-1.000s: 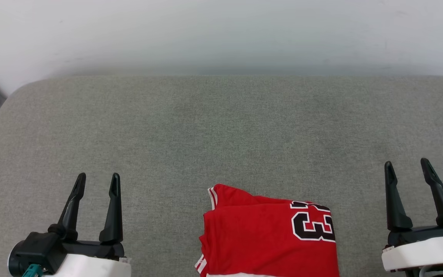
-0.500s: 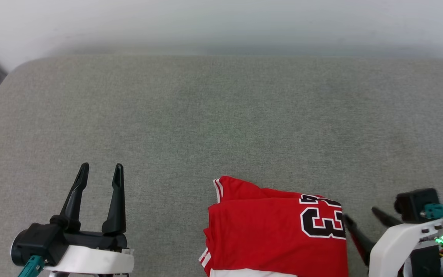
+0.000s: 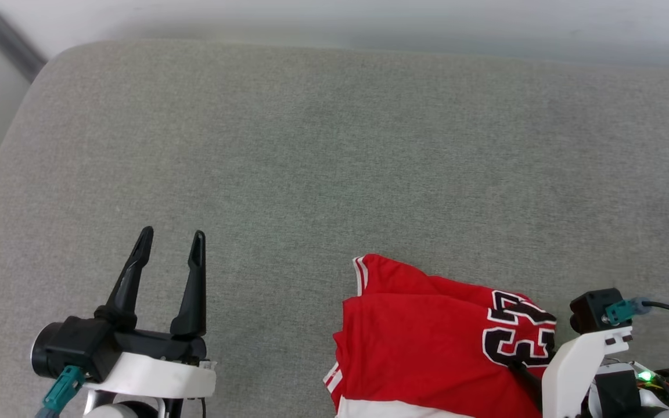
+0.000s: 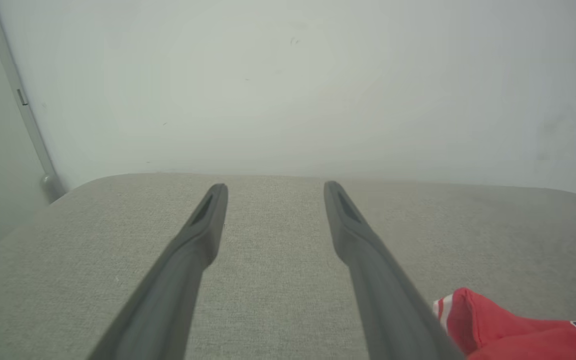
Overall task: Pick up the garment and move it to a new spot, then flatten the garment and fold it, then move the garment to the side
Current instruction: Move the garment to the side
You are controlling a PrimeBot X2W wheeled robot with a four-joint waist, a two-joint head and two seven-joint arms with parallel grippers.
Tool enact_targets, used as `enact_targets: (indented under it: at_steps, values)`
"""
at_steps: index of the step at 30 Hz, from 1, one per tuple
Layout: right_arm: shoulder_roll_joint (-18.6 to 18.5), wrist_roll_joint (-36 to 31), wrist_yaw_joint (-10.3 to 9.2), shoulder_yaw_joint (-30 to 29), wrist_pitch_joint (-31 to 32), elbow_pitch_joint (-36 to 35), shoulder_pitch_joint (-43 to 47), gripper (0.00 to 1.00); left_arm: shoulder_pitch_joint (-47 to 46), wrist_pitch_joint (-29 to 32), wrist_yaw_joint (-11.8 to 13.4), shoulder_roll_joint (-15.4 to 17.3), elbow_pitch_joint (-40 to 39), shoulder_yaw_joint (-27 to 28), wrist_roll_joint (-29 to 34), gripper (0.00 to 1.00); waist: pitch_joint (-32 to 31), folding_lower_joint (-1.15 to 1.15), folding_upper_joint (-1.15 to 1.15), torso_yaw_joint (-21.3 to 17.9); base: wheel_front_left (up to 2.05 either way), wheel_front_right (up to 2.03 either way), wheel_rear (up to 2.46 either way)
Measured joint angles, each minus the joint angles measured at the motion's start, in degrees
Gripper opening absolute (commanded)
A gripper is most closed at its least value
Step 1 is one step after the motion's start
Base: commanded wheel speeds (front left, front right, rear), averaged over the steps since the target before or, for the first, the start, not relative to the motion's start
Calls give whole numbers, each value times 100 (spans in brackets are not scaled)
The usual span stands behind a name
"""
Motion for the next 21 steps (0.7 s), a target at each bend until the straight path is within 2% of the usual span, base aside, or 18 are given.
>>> enact_targets:
  at_steps: [11,12,13,14,19,21]
  values:
    - [91,-201,-7,141,-318,698,-235,100,-104,0,0,-4,26,-102,8,100,108,0,0,180,0,0,0]
    - [87,-216,-12,180,-348,742,-252,59,-109,0,0,-4,38,-109,0,100,104,-1,0,184,0,0,0]
    - [83,-241,-12,203,-392,780,-263,27,-113,0,0,-4,48,-111,-4,100,98,-1,0,185,0,0,0]
    - [-14,-325,-8,411,-621,940,-370,0,-114,0,0,-9,81,-124,-8,100,36,0,0,158,0,0,0]
    - [-361,-637,8,782,-823,962,-534,0,-80,0,0,-19,114,-174,-12,100,-84,0,0,26,0,0,0]
    - [-666,-831,5,984,-846,892,-666,0,-59,-1,0,-45,119,-194,-13,100,-131,0,0,-72,0,0,0]
